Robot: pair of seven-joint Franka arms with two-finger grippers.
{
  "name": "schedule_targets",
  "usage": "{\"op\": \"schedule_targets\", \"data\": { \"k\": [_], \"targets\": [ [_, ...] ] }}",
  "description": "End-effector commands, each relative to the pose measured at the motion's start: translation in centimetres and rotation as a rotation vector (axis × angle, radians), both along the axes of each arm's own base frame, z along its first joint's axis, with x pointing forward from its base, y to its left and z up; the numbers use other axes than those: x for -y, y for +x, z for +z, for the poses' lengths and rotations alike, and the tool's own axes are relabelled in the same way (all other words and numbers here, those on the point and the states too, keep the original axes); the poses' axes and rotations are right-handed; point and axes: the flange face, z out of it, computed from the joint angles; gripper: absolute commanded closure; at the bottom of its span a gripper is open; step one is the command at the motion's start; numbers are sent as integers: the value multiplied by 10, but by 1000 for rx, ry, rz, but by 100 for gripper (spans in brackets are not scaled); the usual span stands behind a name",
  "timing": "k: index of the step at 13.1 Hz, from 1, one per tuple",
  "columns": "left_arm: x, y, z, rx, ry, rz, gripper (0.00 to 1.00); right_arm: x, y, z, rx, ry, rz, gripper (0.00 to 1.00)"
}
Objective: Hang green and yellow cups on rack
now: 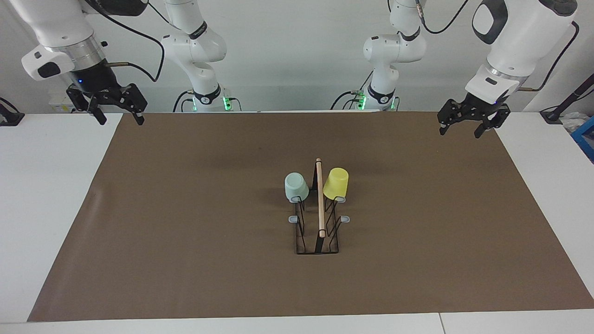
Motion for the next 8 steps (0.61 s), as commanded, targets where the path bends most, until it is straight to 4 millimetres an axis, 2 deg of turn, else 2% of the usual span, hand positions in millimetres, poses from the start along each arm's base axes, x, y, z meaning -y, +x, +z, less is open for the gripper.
{"op": "schedule_targets", "data": {
  "k": [1,8],
  "targets": [
    [-3,-2,4,0,-8,-7,0,-1,4,2,11,1,-25,0],
    [-3,-3,4,-3,-11,-10,0,-4,6,3,26,4,-66,0]
  ]
}}
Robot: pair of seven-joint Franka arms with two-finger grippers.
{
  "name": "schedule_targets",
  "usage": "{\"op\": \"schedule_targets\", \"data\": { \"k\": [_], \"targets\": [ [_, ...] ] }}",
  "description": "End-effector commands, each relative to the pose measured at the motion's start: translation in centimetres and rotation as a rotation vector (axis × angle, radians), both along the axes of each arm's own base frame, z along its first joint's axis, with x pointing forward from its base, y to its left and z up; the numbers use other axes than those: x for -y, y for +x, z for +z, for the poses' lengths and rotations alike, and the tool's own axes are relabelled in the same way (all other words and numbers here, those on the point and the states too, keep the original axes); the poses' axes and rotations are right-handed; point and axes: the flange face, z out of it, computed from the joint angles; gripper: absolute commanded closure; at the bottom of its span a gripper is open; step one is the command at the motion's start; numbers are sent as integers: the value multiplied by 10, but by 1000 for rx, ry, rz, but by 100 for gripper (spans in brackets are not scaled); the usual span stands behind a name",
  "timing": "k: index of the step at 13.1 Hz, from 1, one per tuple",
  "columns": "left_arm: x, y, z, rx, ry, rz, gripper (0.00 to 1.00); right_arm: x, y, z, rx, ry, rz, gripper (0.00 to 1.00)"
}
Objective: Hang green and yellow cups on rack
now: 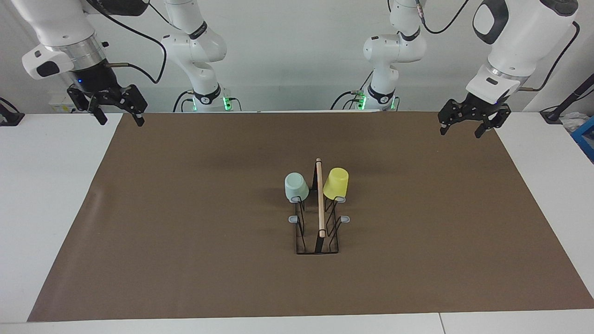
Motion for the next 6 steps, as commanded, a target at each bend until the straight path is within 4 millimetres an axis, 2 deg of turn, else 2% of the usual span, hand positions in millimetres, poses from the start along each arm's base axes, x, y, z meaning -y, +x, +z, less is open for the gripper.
{"op": "schedule_targets", "data": {
  "k": [1,6],
  "targets": [
    [-3,-3,4,-5,-11,-11,0,-3,5,2,15,1,-24,0],
    [-4,-4,4,-6,-10,-9,0,-6,6,2,16,3,-44,0]
  ]
}}
